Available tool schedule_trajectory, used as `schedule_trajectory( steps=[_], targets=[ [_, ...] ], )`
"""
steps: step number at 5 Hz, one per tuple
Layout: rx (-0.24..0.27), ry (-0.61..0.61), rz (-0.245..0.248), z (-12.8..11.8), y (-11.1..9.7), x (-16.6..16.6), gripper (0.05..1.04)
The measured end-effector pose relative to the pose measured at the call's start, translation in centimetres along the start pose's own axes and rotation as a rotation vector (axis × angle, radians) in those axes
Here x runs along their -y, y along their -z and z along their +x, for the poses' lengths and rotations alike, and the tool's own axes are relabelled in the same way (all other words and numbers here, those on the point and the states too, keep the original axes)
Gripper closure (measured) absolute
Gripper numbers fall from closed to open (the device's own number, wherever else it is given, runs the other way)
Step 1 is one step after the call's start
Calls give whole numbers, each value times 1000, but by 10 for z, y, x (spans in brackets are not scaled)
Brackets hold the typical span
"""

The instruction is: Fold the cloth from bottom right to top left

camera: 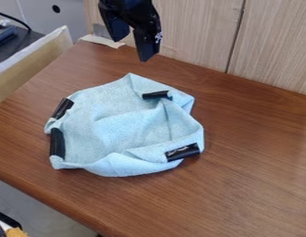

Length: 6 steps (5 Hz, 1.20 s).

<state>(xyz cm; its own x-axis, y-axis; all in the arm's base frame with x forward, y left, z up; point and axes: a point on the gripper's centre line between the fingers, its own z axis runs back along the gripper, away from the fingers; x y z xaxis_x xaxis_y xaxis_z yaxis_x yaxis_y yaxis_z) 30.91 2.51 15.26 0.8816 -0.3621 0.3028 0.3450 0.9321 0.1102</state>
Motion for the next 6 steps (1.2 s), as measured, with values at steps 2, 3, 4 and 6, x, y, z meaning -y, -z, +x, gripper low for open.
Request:
schedule_trajectory(
  steps=[2, 3, 4, 6],
  targets=[
    [-25, 11, -38, -5, 10, 31, 83],
    [-13, 34, -27, -11, 13, 49, 83],
    [1, 40, -17, -27, 29, 75, 83],
    [-14, 91, -1, -44, 60, 96, 83]
  ],
)
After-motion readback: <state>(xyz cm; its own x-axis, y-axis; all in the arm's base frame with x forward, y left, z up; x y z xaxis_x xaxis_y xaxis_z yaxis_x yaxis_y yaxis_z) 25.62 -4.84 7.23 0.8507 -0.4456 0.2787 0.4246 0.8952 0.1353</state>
